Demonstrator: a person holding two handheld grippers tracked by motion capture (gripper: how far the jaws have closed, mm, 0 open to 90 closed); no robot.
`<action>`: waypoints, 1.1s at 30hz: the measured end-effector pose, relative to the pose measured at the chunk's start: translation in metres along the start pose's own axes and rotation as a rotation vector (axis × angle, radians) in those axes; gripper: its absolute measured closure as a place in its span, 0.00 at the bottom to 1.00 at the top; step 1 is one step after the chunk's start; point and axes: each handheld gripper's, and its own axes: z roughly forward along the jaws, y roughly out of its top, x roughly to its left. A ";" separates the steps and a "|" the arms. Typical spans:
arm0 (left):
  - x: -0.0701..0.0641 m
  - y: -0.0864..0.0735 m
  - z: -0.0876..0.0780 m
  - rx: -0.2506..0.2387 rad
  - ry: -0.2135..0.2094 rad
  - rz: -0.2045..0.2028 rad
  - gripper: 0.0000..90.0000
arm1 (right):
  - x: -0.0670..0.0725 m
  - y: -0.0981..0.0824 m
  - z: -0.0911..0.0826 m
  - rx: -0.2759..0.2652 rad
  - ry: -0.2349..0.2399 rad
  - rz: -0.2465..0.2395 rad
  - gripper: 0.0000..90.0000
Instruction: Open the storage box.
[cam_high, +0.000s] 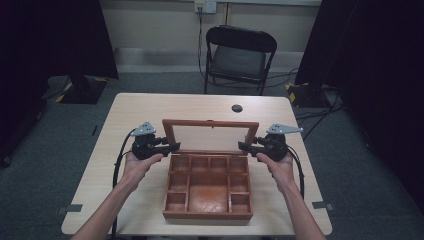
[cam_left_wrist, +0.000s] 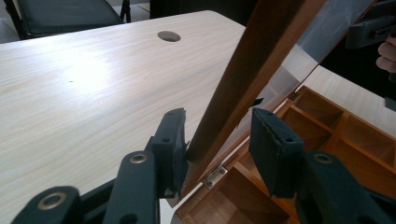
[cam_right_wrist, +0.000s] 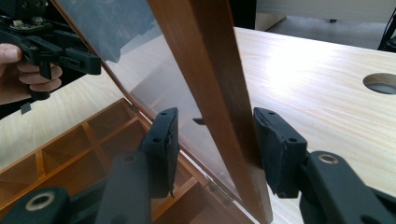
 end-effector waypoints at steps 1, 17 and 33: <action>0.000 0.000 0.000 0.000 -0.001 -0.001 0.62 | 0.000 -0.001 0.000 0.005 -0.001 -0.002 0.58; 0.005 -0.002 0.005 0.006 -0.001 -0.013 0.64 | -0.006 -0.005 0.004 0.019 -0.018 0.005 0.61; 0.011 -0.007 0.013 0.013 0.006 -0.035 0.65 | -0.011 -0.007 0.010 0.013 -0.027 0.010 0.62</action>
